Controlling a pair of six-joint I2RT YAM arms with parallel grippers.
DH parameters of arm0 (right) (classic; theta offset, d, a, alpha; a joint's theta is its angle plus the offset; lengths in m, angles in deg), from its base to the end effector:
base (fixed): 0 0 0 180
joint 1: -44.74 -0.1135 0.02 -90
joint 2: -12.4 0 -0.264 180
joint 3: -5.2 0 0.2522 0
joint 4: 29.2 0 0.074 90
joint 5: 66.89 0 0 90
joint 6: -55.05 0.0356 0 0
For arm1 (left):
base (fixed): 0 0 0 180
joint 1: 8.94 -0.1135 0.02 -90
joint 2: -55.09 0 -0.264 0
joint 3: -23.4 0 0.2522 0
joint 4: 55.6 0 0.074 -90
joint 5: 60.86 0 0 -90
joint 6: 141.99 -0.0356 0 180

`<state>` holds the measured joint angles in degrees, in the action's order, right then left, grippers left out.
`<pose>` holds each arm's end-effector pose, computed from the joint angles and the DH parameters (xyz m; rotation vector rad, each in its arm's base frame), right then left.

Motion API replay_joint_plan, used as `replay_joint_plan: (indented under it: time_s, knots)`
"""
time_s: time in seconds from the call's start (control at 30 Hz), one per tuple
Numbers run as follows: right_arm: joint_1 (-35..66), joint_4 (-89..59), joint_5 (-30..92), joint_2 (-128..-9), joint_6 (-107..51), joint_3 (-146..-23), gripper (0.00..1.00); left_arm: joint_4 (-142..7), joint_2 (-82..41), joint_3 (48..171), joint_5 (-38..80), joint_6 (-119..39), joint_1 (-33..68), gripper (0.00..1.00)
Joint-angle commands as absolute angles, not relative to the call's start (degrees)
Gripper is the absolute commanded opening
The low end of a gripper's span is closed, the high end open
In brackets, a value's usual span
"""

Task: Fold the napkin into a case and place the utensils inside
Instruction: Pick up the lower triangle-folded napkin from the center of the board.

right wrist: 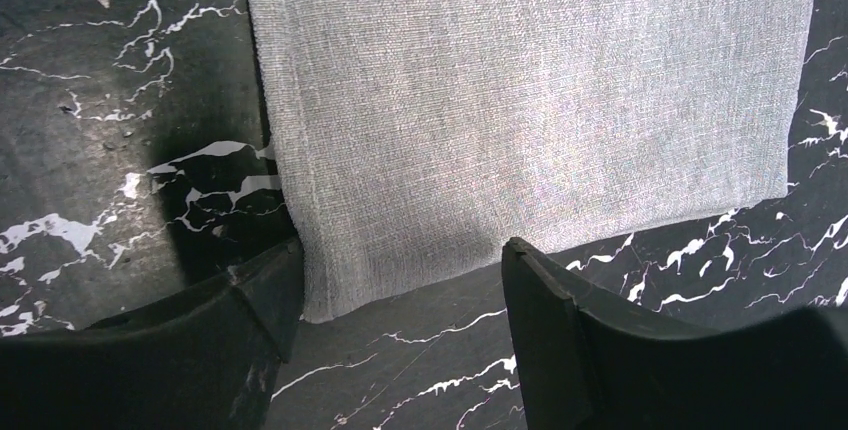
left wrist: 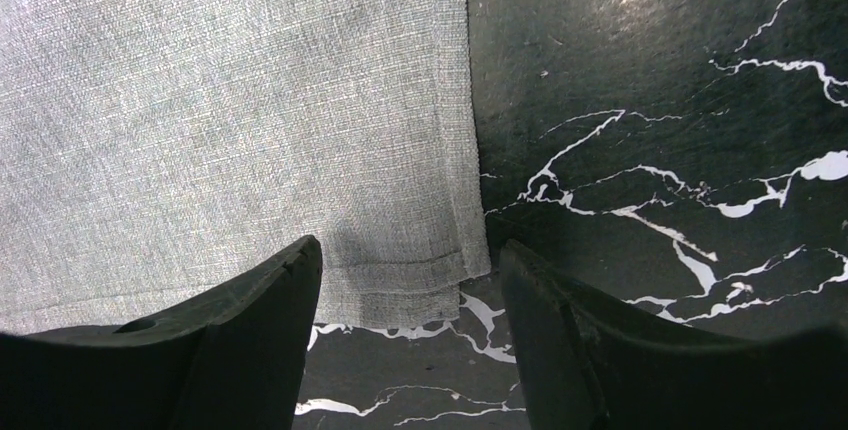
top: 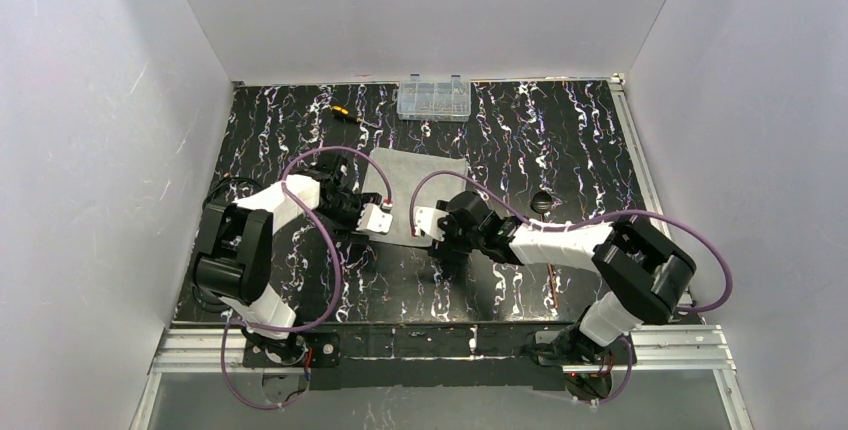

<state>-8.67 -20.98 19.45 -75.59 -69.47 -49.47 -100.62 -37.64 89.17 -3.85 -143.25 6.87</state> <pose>0.1827 0.2423 0.1662 -1.5699 1.6753 0.0972 0.2733 -0.0975 0.1641 2.1019 1.4059 -0.3466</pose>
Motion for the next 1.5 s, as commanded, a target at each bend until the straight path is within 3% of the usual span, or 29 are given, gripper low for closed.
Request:
replay_joint_plan:
  time_s: [0.0, 0.23, 0.4, 0.57, 0.63, 0.8, 1.03, 1.47]
  knots:
    - [-7.7, -19.6, 21.2, -77.1, -69.3, -52.0, 0.77, -98.8, -39.7, 88.6, -2.5, -144.7, 6.5, 0.63]
    - [-6.5, -21.2, 21.6, -76.7, -67.0, -49.6, 0.63, -97.6, -43.6, 90.1, 0.5, -142.2, 6.6, 0.54]
    - [-5.7, -21.6, 22.8, -77.0, -65.5, -48.7, 0.52, -100.4, -45.6, 93.0, 0.4, -140.0, 6.9, 0.35]
    - [-5.1, -20.1, 24.4, -78.0, -65.1, -51.0, 0.31, -103.2, -46.9, 95.4, -0.1, -137.8, 7.2, 0.06]
    - [-4.4, -18.9, 25.9, -78.3, -64.4, -52.3, 0.24, -103.9, -47.5, 96.8, -0.4, -136.2, 7.2, 0.00]
    - [-4.1, -15.6, 29.5, -77.8, -63.1, -55.3, 0.13, -107.7, -48.4, 100.5, -2.1, -133.8, 6.8, 0.00]
    - [-4.0, -8.5, 35.9, -77.1, -60.1, -57.5, 0.06, -112.7, -48.3, 102.8, -4.4, -131.9, 6.7, 0.00]
    - [-4.0, 3.6, 48.3, -75.3, -52.6, -59.0, 0.02, -128.4, -43.0, 102.4, -6.2, -135.0, 6.7, 0.00]
